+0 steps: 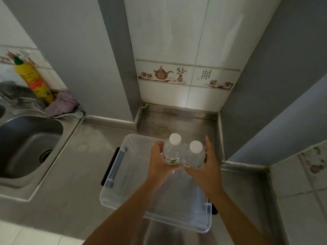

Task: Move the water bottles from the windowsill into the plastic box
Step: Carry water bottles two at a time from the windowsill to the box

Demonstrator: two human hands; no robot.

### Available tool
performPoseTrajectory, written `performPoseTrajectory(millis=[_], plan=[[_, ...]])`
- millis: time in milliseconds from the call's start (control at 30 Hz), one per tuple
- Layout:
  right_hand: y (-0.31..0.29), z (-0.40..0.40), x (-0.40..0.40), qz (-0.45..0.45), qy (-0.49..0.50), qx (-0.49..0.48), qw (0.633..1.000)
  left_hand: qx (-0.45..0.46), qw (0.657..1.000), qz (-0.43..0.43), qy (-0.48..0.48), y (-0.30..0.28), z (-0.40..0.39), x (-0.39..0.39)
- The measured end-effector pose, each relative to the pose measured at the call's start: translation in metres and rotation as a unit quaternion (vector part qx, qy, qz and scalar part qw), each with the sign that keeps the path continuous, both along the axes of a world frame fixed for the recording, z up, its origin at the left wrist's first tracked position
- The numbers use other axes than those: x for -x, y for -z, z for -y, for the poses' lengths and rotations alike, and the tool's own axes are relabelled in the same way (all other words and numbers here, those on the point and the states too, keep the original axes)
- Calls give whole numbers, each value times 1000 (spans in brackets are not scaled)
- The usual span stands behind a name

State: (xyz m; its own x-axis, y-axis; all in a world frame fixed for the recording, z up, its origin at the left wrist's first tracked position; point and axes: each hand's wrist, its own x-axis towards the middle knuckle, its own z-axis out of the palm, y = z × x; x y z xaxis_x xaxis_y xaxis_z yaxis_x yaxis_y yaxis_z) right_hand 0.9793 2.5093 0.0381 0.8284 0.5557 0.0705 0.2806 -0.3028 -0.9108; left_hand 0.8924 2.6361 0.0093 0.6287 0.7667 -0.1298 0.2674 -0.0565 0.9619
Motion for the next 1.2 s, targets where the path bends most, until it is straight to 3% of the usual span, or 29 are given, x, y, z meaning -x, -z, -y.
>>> performPoseTrajectory(millis=[233,467,733,867,1067,1200], plan=[[-5,-1,3,9,28,31,999,-9,1000,1,18,7,1,-1],[-6,3,6,-19,15,37,999,-64,988,-71,118,12,-25,8],[-11,6,11,-16,24,71,997,-44,996,-68,24,17,-9,8],[-25,15,19,7,36,105,994,-36,995,-84,45,16,-9,13],[-53,54,49,115,108,137,978,-110,987,-62,102,-30,-4,47],[-73,93,88,123,171,105,972,-210,949,-103,211,-69,16,84]])
